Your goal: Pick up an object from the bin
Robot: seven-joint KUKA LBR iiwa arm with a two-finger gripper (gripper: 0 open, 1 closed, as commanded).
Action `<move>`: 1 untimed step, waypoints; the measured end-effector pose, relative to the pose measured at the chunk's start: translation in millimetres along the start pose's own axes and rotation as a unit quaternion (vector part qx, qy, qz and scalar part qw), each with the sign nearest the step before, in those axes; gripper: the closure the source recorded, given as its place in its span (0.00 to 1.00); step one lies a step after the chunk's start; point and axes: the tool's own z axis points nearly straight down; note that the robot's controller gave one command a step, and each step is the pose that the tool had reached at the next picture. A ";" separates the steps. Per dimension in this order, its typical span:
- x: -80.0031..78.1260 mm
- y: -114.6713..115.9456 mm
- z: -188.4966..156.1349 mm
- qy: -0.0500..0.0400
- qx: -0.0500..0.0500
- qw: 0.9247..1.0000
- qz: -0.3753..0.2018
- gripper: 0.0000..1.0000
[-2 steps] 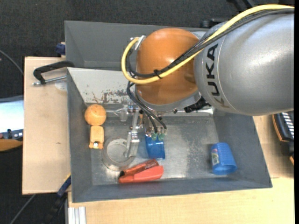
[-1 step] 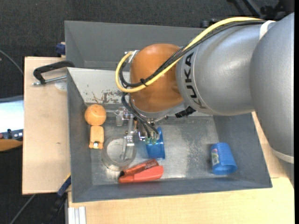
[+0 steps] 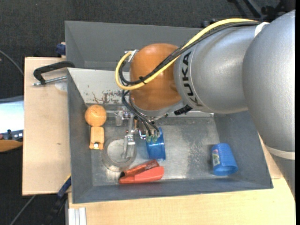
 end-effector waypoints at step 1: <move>-4.7 -2.1 13.3 -0.004 -0.001 1.000 0.010 0.00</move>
Offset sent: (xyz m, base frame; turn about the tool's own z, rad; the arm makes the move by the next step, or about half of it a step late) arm -0.0062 -0.0029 -0.0775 0.1192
